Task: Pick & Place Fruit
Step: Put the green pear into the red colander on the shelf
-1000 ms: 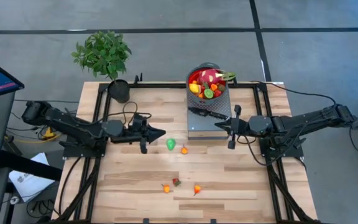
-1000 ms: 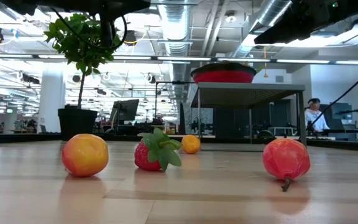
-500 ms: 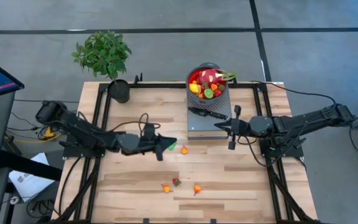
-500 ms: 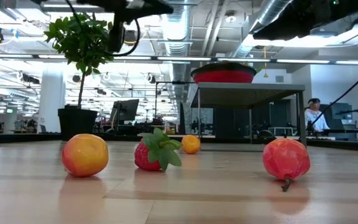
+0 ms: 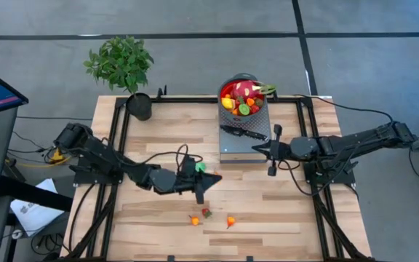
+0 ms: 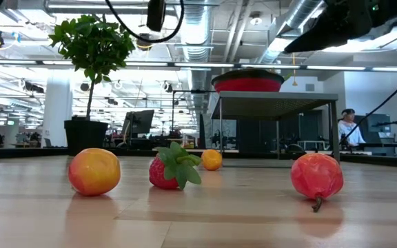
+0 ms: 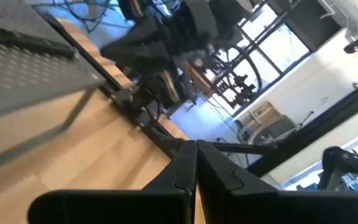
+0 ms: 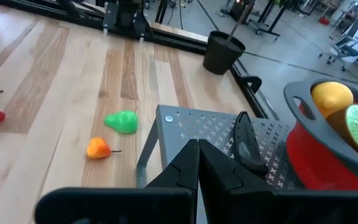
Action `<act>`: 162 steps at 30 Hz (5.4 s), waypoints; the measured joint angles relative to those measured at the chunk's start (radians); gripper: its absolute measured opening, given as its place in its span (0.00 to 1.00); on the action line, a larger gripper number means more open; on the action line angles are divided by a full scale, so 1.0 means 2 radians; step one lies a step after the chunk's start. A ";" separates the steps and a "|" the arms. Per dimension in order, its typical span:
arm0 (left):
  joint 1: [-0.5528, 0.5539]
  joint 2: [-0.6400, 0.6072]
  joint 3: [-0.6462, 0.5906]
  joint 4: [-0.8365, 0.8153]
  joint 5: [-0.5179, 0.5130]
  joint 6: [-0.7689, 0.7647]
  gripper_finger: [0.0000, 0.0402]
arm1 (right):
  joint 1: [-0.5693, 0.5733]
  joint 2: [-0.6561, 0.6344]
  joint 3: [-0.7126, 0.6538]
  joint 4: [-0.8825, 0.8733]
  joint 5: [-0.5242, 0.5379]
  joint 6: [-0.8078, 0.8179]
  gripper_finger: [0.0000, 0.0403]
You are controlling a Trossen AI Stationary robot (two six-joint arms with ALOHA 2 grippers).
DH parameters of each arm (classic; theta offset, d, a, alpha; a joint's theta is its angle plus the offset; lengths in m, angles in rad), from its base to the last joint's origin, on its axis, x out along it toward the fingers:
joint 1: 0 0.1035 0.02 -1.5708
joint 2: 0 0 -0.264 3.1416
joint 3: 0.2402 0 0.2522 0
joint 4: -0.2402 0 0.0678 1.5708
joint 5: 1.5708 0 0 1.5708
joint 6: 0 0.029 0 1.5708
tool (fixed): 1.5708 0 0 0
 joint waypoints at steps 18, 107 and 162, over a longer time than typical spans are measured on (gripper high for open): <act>-0.037 0.132 0.122 -0.038 -0.033 -0.053 0.00 | 0.000 0.000 0.000 -0.001 -0.001 0.013 0.00; 0.149 0.038 0.122 -0.543 0.143 -0.169 0.98 | 0.000 0.000 0.000 -0.019 0.000 0.009 0.00; 0.156 0.187 0.121 -0.547 0.123 -0.183 0.96 | 0.000 0.000 0.000 -0.020 -0.001 0.013 0.00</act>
